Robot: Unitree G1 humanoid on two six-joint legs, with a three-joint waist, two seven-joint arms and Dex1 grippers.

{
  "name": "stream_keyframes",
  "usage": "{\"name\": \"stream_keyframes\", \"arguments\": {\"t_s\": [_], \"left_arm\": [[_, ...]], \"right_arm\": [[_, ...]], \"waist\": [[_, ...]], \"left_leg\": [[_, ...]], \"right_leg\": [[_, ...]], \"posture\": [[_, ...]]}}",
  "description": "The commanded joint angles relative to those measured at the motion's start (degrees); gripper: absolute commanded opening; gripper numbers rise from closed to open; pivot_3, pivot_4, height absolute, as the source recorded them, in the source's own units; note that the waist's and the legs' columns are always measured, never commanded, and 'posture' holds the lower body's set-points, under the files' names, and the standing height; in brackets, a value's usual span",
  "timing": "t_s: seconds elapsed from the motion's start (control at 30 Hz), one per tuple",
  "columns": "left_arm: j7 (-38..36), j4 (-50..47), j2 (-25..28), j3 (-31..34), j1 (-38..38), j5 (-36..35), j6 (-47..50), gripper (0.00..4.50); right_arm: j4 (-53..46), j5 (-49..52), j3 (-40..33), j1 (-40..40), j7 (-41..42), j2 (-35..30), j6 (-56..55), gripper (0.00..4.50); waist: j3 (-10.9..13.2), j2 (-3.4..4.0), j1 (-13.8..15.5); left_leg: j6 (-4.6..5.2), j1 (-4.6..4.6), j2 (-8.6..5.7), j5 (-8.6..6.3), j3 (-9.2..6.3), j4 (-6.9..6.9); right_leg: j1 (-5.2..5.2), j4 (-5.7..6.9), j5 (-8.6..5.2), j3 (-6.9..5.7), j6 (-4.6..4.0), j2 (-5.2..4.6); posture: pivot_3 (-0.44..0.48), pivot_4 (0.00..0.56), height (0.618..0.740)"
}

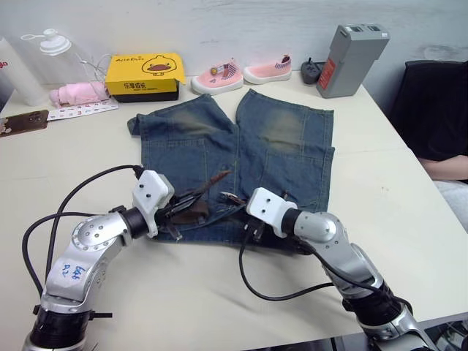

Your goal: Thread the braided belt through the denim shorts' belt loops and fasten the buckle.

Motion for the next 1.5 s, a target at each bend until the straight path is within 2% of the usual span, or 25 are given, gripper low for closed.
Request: {"name": "stream_keyframes", "arguments": {"t_s": [0.03, 0.2, 0.3, 0.57, 0.7, 1.17, 1.5], "left_arm": [[-2.04, -1.92, 1.47, 1.24, 1.30, -2.43, 1.85, 0.00], [-0.25, -0.71, 2.10, 0.10, 2.29, -2.07, 7.12, 0.00], [3.71, 1.27, 0.69, 0.08, 1.09, -2.18, 13.45, 0.00], [7.60, 1.02, -1.11, -3.57, -2.40, -0.79, 19.55, 0.00], [9.60, 2.41, -2.91, -2.82, -4.23, -2.06, 23.37, 0.00], [11.24, 3.73, -5.58, -3.16, -7.63, -1.99, 26.15, 0.00], [10.26, 7.57, -9.38, -9.78, -15.50, -0.25, 24.52, 0.00]], "right_arm": [[-2.95, 1.73, -3.30, -1.56, -1.66, 1.53, 4.90, 0.04], [-4.00, 2.33, -3.76, -3.10, -3.06, 2.40, 8.37, 0.04], [-4.85, 2.74, -3.41, -3.69, -3.79, 2.50, 9.55, 0.04], [-6.93, 3.03, -2.31, -4.07, -4.91, 2.23, 11.17, 0.04], [-7.53, 3.00, -1.81, -4.19, -5.08, 2.01, 11.37, 0.04], [-8.80, 3.79, -0.10, -4.23, -4.07, 0.84, 11.63, 0.04], [-8.92, 4.46, 3.36, -4.29, -1.40, -2.09, 10.38, 0.04]], "waist": [[0.01, 0.01, 0.00], [0.01, 0.01, 0.02], [0.01, 0.01, 0.08], [0.00, 0.01, 0.13], [0.00, 0.01, 0.19], [0.00, 0.00, 0.17], [-0.02, -0.02, 0.58]], "left_leg": [[0.00, 0.01, 0.00, 0.00, -0.01, 0.00], [0.00, 0.00, -0.01, 0.00, -0.03, -0.01], [0.01, -0.05, -0.01, -0.01, -0.04, -0.03], [0.00, -0.05, -0.04, 0.01, -0.01, 0.01], [0.00, -0.04, -0.05, 0.01, -0.02, 0.01], [-0.01, -0.04, -0.06, 0.02, -0.02, 0.01], [0.01, -0.04, -0.12, 0.03, -0.02, 0.03]], "right_leg": [[-0.01, 0.01, 0.00, 0.02, 0.00, 0.00], [-0.01, 0.02, 0.00, 0.01, 0.00, 0.00], [-0.04, 0.00, 0.00, 0.00, 0.00, 0.00], [-0.02, 0.04, 0.00, 0.01, 0.00, 0.00], [-0.02, 0.05, 0.00, 0.01, 0.00, -0.01], [0.00, 0.06, 0.00, 0.00, 0.01, -0.02], [0.04, 0.04, 0.01, -0.02, 0.02, -0.05]], "posture": [[0.000, 0.150, 0.698], [0.000, 0.150, 0.698], [0.000, 0.150, 0.698], [0.000, 0.150, 0.698], [0.000, 0.150, 0.698], [0.000, 0.150, 0.698], [0.000, 0.150, 0.698]]}}
